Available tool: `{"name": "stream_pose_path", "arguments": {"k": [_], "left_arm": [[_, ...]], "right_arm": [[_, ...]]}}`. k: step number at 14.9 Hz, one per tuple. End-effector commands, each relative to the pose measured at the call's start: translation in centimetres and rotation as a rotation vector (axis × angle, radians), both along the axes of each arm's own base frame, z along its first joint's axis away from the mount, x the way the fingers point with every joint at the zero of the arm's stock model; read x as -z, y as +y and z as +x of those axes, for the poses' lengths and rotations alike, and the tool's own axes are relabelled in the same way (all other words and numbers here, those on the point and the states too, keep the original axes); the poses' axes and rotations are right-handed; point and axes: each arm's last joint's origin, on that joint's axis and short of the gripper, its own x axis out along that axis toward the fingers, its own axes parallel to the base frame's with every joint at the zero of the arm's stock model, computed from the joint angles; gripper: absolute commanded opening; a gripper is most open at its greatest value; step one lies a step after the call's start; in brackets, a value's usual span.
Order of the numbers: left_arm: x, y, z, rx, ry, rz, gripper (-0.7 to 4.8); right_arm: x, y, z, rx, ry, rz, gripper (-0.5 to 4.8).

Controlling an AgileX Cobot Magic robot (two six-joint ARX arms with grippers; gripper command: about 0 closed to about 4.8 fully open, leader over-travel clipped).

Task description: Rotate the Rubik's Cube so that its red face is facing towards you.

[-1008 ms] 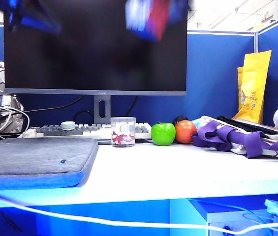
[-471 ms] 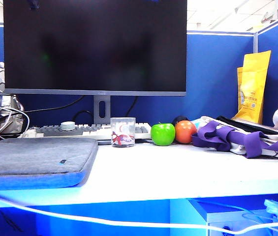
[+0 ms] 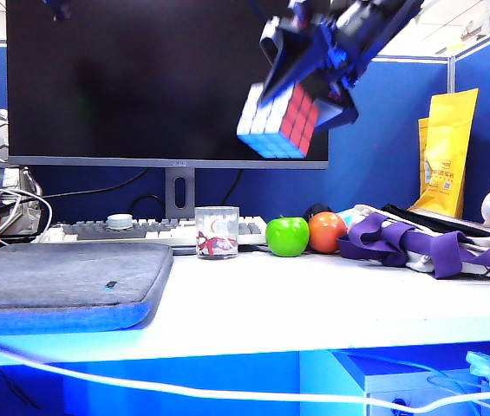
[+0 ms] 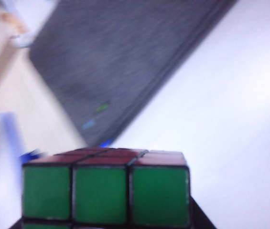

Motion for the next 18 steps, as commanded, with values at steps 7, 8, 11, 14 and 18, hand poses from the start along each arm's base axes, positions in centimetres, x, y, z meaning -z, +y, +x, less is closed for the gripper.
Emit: {"name": "stream_pose_path", "arguments": {"k": [7, 8, 11, 14, 18], "left_arm": [[0.4, 0.1, -0.3, -0.061, 0.092, 0.047, 0.1], [0.4, 0.2, -0.3, -0.075, 0.102, 0.058, -0.04], [0.6, 1.4, -0.2, -0.179, 0.163, 0.103, -0.04], [0.6, 3.6, -0.1, -0.255, 0.199, 0.096, -0.04], [0.5, 3.4, -0.1, -0.25, 0.193, 0.095, -0.04]], "right_arm": [[-0.2, 4.4, 2.6, 0.315, -0.464, -0.077, -0.02], [0.3, 5.1, 2.4, 0.332, -0.488, -0.064, -0.02], [-0.3, 5.2, 1.1, 0.432, -0.647, -0.01, -0.02], [-3.0, 2.6, -3.3, 0.604, -0.881, 0.107, -0.02], [4.4, 0.6, -7.4, 0.758, -0.822, 0.305, -0.02]]}}
